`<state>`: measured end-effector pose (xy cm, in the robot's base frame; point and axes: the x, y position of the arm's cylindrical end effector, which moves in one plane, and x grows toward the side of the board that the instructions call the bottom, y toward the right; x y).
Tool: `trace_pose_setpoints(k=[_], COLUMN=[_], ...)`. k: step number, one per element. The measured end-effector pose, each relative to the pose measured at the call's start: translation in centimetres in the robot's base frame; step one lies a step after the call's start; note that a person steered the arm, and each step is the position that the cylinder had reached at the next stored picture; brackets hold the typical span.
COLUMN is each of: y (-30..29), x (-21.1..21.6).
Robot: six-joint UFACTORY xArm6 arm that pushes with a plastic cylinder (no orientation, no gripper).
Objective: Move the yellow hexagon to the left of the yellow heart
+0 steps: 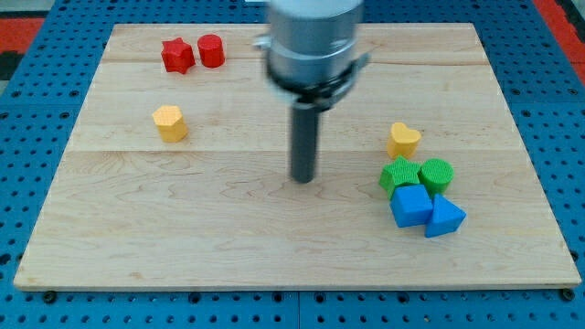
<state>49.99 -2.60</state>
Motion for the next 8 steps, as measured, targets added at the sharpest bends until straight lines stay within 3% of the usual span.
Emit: trace_pose_setpoints(k=[1,3,4,5,6,8], y=[-9.2,-17.9,-17.4,-12.3,-8.0,-13.4], x=[0.9,-6.7,-9.9,-11.5,-10.7,-7.2])
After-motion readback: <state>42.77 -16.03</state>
